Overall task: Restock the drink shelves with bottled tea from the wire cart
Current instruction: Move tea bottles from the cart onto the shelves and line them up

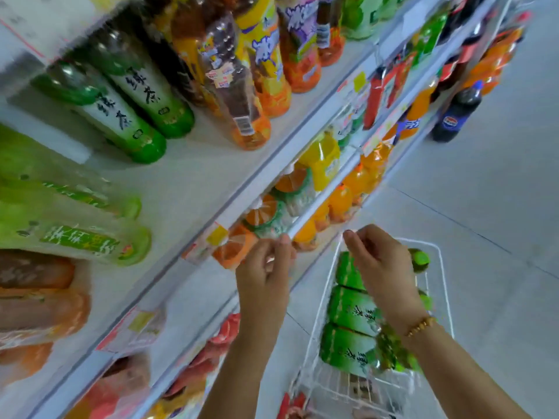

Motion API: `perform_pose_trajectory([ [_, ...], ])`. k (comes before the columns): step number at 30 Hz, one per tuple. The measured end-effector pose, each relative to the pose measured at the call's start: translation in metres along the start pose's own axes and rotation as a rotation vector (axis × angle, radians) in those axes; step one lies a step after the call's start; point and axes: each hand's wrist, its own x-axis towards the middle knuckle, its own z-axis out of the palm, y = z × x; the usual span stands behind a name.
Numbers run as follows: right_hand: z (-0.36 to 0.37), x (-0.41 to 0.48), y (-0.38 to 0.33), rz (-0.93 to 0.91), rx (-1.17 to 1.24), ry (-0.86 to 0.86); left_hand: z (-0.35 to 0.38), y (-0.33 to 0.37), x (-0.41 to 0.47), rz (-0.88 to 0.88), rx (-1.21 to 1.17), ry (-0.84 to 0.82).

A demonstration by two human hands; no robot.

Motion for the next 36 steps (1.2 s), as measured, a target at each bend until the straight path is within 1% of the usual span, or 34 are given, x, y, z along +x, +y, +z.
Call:
perform_pose_trajectory([
  [4, -0.041, -0.032, 0.134, 0.498, -0.115, 0.093, 0.078, -0.050, -0.026, -0.125, 0.148, -0.424],
  [6, -0.056, -0.053, 0.186, 0.731, -0.197, 0.066, 0.117, -0.093, -0.038, -0.194, 0.288, -0.626],
  [7, -0.061, -0.062, 0.203, 0.801, -0.224, 0.060, 0.133, -0.114, -0.043, -0.217, 0.385, -0.702],
  [8, -0.063, -0.068, 0.216, 0.831, -0.237, 0.070, 0.147, -0.135, -0.048, -0.238, 0.468, -0.763],
  [10, -0.063, -0.073, 0.230, 0.823, -0.181, 0.122, 0.164, -0.163, -0.053, -0.270, 0.594, -0.850],
  [12, -0.061, -0.070, 0.234, 0.806, -0.158, 0.095, 0.178, -0.182, -0.052, -0.251, 0.685, -0.906],
  [13, -0.059, -0.069, 0.236, 0.800, -0.171, 0.033, 0.186, -0.186, -0.050, -0.226, 0.699, -0.933],
  [16, -0.051, -0.079, 0.242, 0.780, -0.350, -0.299, 0.217, -0.191, -0.045, -0.185, 0.625, -1.006],
  [17, -0.047, -0.088, 0.247, 0.772, -0.397, -0.367, 0.229, -0.192, -0.045, -0.192, 0.611, -1.027],
  [18, -0.041, -0.098, 0.251, 0.763, -0.409, -0.390, 0.239, -0.194, -0.045, -0.207, 0.608, -1.043],
  [21, -0.028, -0.116, 0.262, 0.694, -0.479, -0.301, 0.254, -0.203, -0.054, -0.293, 0.702, -1.089],
  [24, -0.026, -0.107, 0.266, 0.663, -0.533, -0.264, 0.242, -0.212, -0.077, -0.307, 0.823, -1.214],
  [26, -0.027, -0.098, 0.264, 0.656, -0.519, -0.293, 0.226, -0.214, -0.094, -0.307, 0.791, -1.288],
  [27, -0.029, -0.094, 0.260, 0.648, -0.508, -0.307, 0.219, -0.213, -0.100, -0.322, 0.740, -1.297],
  [30, -0.044, -0.087, 0.243, 0.551, -0.481, -0.301, 0.202, -0.208, -0.107, -0.302, 0.610, -1.220],
  [32, -0.064, -0.085, 0.225, 0.408, -0.447, -0.277, 0.196, -0.202, -0.106, -0.276, 0.535, -1.156],
  [34, -0.090, -0.078, 0.202, 0.283, -0.353, -0.254, 0.191, -0.190, -0.102, -0.264, 0.455, -1.106],
  [36, -0.113, -0.063, 0.183, 0.207, -0.190, -0.218, 0.188, -0.177, -0.093, -0.267, 0.375, -1.085],
])
